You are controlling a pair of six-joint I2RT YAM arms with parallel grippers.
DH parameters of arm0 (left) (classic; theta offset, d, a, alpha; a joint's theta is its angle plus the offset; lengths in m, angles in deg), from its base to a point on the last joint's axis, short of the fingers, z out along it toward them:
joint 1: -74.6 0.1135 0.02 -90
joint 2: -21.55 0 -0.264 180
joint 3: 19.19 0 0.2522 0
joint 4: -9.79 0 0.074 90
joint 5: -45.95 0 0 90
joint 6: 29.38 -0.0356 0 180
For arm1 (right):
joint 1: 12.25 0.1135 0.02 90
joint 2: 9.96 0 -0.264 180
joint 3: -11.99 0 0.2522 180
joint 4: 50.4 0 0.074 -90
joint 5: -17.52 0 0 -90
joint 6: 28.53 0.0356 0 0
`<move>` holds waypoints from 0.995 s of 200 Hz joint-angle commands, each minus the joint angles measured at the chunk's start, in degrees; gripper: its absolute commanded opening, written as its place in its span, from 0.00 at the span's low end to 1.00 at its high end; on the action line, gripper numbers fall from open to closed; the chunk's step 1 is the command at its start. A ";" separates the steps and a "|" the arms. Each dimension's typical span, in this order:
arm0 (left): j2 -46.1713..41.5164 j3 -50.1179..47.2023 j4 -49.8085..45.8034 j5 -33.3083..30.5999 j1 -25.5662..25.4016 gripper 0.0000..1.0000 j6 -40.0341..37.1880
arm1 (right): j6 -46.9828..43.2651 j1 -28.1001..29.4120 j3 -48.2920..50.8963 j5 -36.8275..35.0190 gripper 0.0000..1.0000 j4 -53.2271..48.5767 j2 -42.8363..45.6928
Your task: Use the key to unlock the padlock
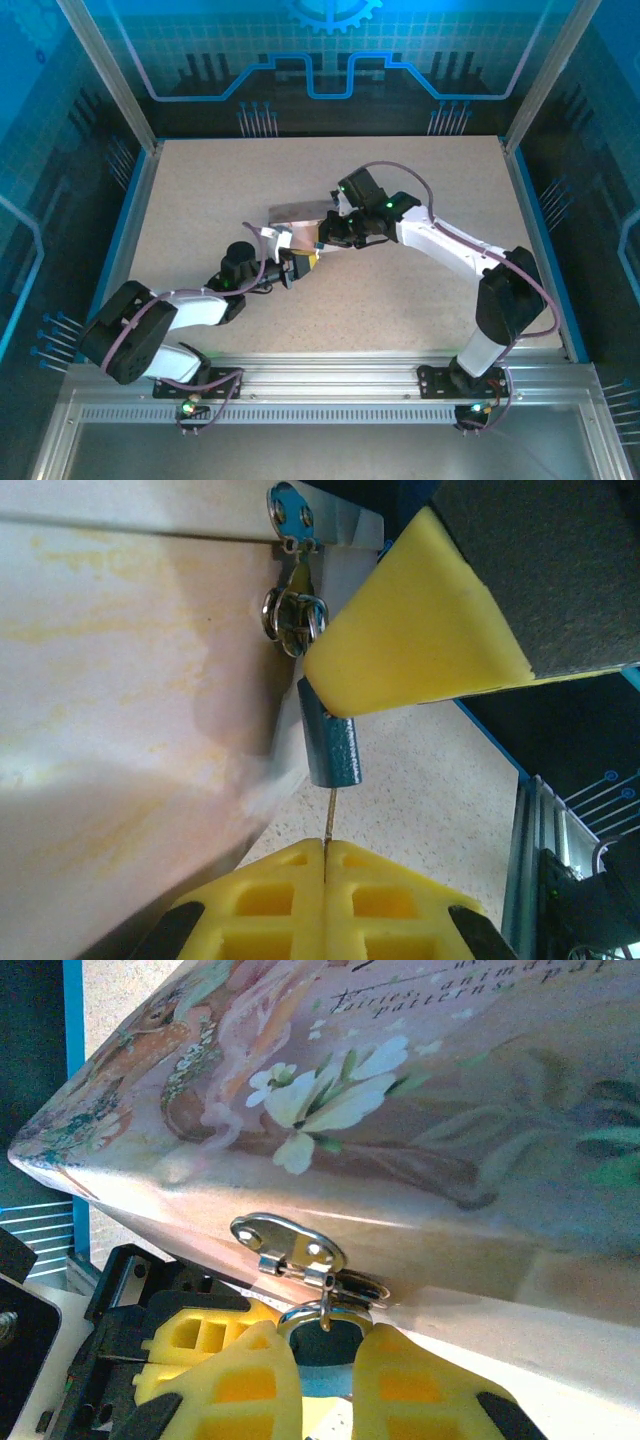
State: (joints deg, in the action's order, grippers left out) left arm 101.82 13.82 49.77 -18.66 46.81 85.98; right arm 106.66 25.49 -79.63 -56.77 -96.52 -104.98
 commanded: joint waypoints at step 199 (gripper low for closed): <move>-0.03 4.15 -4.81 1.52 2.13 0.00 10.58 | 1.81 0.41 4.30 1.70 0.00 5.28 4.74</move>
State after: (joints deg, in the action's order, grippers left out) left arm 101.74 15.98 44.26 -16.19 47.81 94.53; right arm 107.95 25.40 -75.63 -58.13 -92.39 -103.28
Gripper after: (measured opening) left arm 0.045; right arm 0.097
